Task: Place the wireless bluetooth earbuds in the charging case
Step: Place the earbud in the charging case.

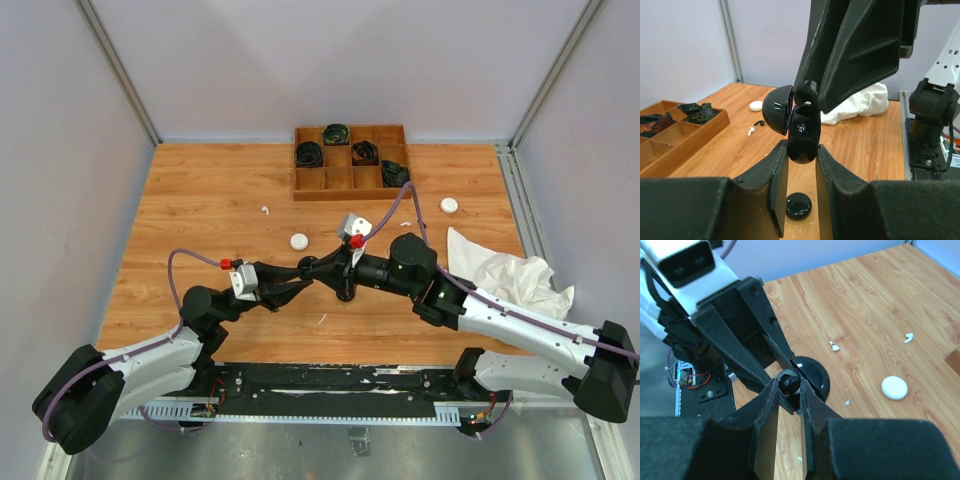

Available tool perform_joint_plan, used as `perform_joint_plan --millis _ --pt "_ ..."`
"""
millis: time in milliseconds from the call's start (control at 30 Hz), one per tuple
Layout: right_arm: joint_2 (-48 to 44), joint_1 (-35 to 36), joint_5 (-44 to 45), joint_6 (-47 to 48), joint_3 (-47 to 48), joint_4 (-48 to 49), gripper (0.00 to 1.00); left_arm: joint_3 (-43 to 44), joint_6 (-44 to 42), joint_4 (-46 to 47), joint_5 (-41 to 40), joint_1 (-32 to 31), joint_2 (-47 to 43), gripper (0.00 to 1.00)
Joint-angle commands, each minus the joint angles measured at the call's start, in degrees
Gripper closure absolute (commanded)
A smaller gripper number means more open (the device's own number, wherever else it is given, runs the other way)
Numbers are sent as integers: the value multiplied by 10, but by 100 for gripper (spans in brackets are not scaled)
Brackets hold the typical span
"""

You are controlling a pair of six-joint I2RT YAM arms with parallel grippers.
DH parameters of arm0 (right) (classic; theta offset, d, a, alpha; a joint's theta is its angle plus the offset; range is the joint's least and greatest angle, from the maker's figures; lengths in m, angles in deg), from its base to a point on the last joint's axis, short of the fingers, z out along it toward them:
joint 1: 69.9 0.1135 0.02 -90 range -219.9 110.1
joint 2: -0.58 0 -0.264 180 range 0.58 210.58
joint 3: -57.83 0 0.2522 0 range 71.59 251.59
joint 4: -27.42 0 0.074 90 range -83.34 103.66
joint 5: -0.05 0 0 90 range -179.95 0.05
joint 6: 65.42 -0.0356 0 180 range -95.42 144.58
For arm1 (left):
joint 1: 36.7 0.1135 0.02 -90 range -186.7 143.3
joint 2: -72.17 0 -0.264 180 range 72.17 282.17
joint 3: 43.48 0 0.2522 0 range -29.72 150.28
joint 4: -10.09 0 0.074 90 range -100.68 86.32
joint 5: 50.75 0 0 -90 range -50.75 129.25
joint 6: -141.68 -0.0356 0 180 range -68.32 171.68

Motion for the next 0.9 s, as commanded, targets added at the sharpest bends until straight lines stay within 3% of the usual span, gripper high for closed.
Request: perform_joint_plan --millis 0,333,700,867 --pt "-2 14 14 8 -16 -13 88 3 11 48 -25 3 -11 100" --pt "9 21 33 11 -11 -16 86 1 14 45 -32 3 -12 100" --pt "-2 23 -15 32 21 -68 56 2 9 36 -31 3 -8 100" --pt "-13 18 -43 76 37 -127 49 3 2 25 -22 3 -9 100"
